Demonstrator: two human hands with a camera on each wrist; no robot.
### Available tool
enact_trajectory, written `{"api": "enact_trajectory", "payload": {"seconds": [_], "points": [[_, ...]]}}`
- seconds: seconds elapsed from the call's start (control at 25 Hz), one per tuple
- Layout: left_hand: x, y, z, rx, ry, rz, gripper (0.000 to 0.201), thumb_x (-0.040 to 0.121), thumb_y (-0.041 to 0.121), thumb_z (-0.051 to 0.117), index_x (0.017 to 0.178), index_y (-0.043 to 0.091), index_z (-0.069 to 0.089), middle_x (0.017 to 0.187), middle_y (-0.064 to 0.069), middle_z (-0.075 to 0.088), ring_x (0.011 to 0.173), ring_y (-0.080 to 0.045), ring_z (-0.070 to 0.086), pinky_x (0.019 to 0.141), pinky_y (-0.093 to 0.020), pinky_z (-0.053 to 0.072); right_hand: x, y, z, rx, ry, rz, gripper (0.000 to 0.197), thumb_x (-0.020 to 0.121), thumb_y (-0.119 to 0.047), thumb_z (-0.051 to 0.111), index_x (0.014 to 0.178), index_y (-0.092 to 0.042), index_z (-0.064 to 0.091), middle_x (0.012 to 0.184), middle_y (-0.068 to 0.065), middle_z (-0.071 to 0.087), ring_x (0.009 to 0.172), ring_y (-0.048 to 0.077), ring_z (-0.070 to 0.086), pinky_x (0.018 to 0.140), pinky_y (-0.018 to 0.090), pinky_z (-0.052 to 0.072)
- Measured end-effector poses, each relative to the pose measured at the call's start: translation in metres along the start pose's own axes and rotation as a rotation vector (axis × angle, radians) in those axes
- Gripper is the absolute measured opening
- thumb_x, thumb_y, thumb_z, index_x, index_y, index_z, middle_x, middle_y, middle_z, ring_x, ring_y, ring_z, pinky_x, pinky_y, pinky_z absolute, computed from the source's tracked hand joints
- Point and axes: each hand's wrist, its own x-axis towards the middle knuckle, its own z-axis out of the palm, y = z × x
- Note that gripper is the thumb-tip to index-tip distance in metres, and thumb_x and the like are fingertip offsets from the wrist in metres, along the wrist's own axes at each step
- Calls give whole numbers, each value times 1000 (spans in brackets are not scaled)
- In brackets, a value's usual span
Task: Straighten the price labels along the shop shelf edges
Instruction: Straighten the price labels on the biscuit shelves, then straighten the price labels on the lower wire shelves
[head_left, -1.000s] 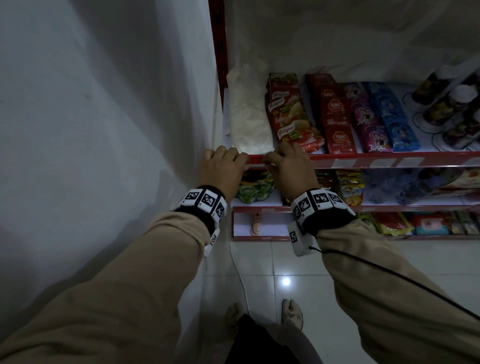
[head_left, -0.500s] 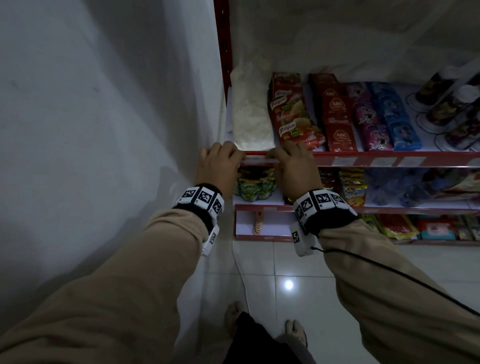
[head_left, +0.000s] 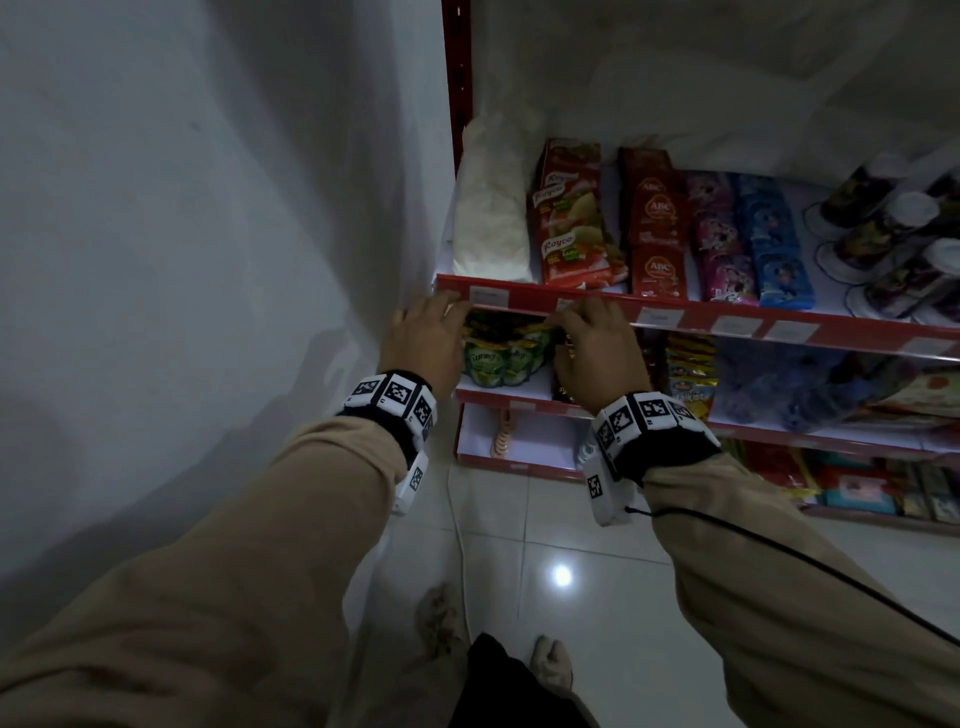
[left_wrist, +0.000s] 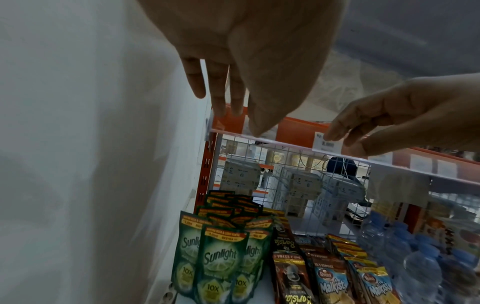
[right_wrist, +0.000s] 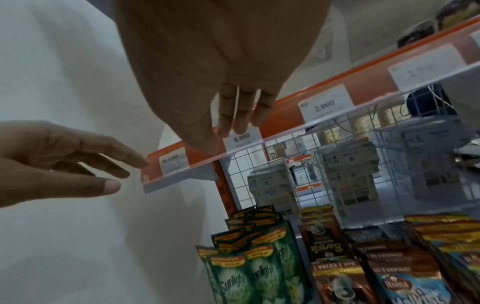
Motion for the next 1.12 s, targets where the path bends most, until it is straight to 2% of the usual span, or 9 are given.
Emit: {"api": "enact_trajectory", "payload": {"seconds": [0.16,0.36,0.52,0.64,0.76,0.92,1.04,1.12], "points": [[-12,17,16,27,-70,-38,42,87,18,52,129,19,50,130,-5,52,113,-28,50,89,-36,37,-20,19,19,64,-73,-27,36,84,-8,54,120,-9,61,122,16,53,112,34,45,92,41,40],[-20,36,57,3,-101,-44,35,89,23,52,123,18,54,125,-5,53,114,-28,48,91,-39,36,-45,44,72,89,-140,-35,34,83,-9,58,118,-10,62,122,16,54,115,34,44,91,39,41],[-27,40,123,-8,-149,26,35,88,28,52,122,22,55,126,-3,53,115,-27,46,94,-39,36,-57,63,140,99,-127,3,34,83,-9,59,117,-8,61,120,17,55,113,37,46,90,41,43],[-26,32,182,-19,-159,51,35,89,29,51,123,21,55,126,-3,53,116,-27,45,94,-39,36,-61,78,202,28,-153,52,37,87,-15,57,123,-10,56,125,14,52,117,34,43,93,42,43],[-16,22,246,-16,-137,83,37,90,30,52,126,21,52,131,-4,49,119,-27,42,95,-41,34,-58,96,262,-52,-110,77,37,87,-18,54,124,-12,54,126,14,51,116,34,44,92,41,41],[0,17,322,3,0,147,48,90,35,52,136,23,43,141,-2,40,129,-25,34,101,-41,27,-52,122,332,-163,44,136,41,82,-17,57,122,-8,55,125,18,51,112,38,45,88,45,42],[17,16,366,-38,179,204,45,91,35,50,134,22,46,138,0,44,127,-24,37,103,-39,25,-42,143,378,-143,302,48,49,74,-15,69,121,-8,58,119,19,56,101,41,52,79,47,45],[25,14,388,-76,316,235,38,91,32,52,127,19,52,126,-3,51,119,-25,44,99,-37,29,-34,156,399,-181,494,-36,47,78,-20,70,122,-12,59,118,16,57,97,37,51,78,45,43]]}}
